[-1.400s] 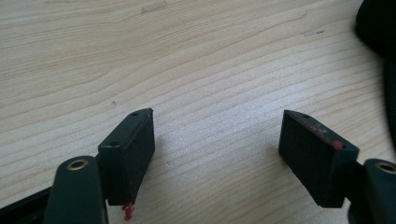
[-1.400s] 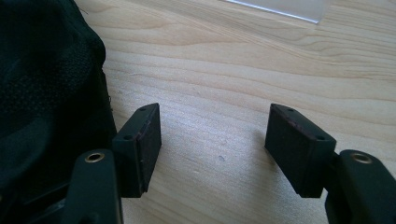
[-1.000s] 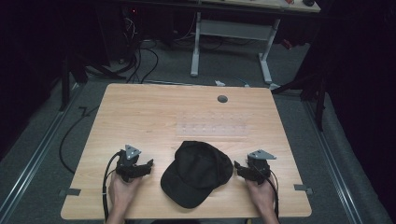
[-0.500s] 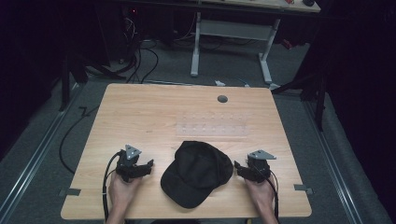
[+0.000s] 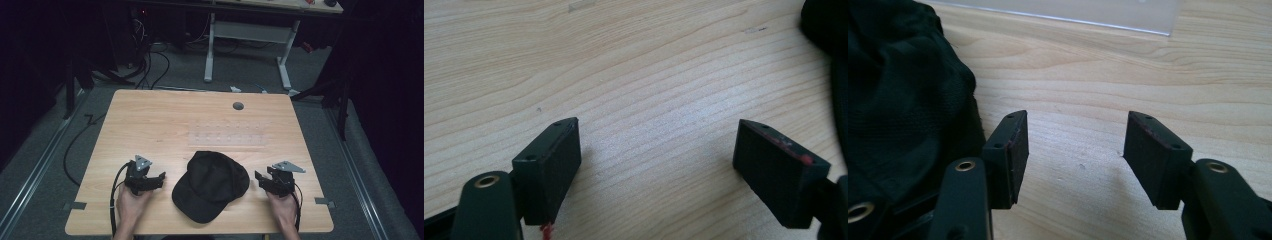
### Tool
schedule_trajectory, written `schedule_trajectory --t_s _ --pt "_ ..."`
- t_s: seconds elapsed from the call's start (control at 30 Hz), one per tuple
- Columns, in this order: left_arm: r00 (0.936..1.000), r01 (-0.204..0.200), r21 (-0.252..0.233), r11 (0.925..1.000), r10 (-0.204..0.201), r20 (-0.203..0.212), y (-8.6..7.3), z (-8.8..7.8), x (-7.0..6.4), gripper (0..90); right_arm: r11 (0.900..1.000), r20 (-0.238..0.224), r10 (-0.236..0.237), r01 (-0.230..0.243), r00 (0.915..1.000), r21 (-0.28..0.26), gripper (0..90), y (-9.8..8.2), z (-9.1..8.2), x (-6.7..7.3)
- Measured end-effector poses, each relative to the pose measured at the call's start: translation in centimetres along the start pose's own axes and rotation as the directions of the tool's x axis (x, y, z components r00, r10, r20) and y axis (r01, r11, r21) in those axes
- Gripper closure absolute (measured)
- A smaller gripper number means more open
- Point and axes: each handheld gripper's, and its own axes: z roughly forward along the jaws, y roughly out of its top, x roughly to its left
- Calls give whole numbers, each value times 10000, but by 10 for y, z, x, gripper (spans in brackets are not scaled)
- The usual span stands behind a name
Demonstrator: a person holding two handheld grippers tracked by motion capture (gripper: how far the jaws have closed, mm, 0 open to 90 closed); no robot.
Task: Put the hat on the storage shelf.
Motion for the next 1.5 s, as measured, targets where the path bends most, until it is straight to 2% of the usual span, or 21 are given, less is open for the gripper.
schedule_trajectory --t_s 0.27,0.7,1.07,1.27,1.5 --pt "10000 8 57 10000 -8 19 0 0 0 170 9996 -426 85 -96 9991 -267 434 1 -13 1" --pt "10000 3 61 10000 -3 17 0 0 0 169 9959 -1057 -529 447 9930 -781 426 10 -35 18" --pt "10000 12 57 10000 -12 16 0 0 0 171 9894 -1722 -1020 819 9798 -1201 422 22 -48 42" --pt "10000 15 56 10000 -15 17 0 0 0 171 9873 -2045 -1165 909 9719 -1303 413 27 -49 51" --pt "10000 19 55 10000 -20 17 0 0 0 172 9844 -2209 -1516 1269 9634 -1221 402 34 -42 65"
